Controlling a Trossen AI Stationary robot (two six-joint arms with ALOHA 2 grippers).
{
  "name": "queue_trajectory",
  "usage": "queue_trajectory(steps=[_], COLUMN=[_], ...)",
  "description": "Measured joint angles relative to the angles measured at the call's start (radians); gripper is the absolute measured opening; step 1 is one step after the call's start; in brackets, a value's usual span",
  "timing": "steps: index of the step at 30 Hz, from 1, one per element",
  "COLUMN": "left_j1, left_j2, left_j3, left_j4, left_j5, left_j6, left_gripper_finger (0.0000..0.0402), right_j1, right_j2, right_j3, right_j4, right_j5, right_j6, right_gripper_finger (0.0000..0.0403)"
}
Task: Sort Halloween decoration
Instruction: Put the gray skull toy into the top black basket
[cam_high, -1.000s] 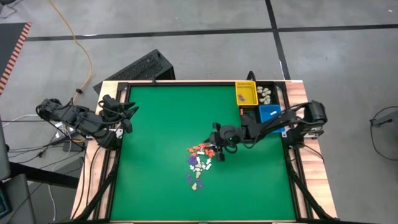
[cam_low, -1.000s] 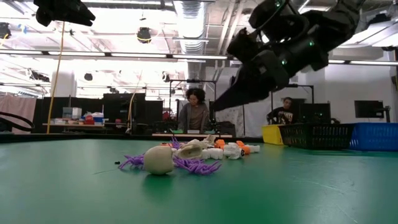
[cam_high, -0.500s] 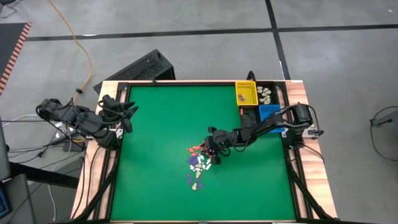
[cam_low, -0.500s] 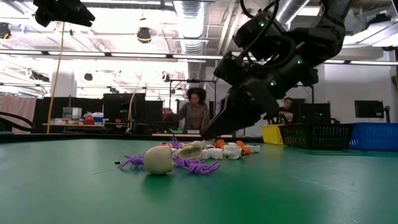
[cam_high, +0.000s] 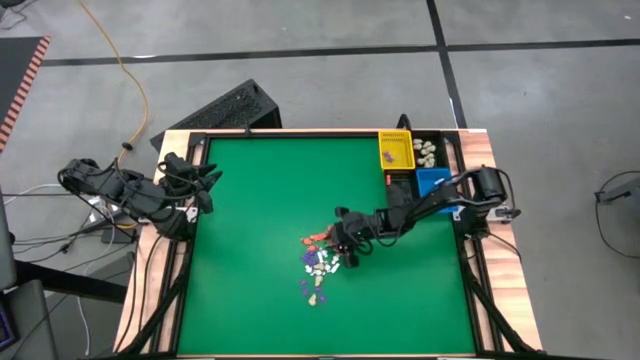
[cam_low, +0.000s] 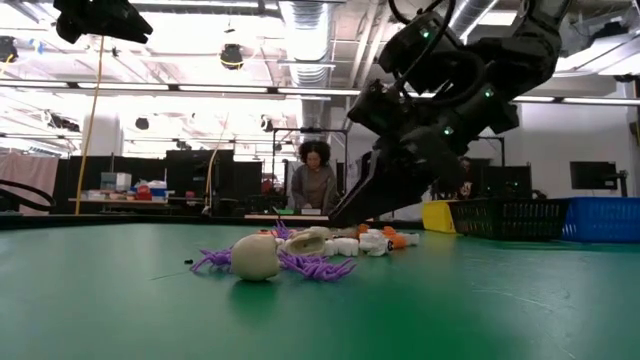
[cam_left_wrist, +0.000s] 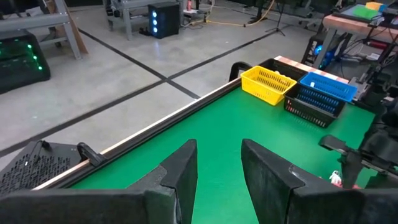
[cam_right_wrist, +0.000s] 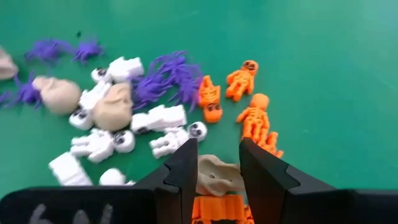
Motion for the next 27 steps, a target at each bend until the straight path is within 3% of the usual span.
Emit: queue_trajectory(steps=[7, 16, 27], left_j1=[0.0, 0.0, 0.0], left_j2=[0.0, 0.0, 0.0], left_j3=[0.0, 0.0, 0.0], left_j4=[0.0, 0.0, 0.0], left_j5=[0.0, 0.001, 0.001], left_j6=[-0.003, -0.007, -0.006], left_gripper_finger=[0.0114, 0.0114, 0.0114], right_j1=[0.007, 0.014, -0.002], right_j2=[-0.008, -0.003, 0.0], right_j3=[0.079, 0.242, 0.27], right_j4=[-0.051, -0.478, -0.48], right_j5=[-0.019, -0.025, -0.023], right_j6=[-0.081, -0.257, -0.244], right_gripper_finger=[0.0139, 0.0165, 0.0211])
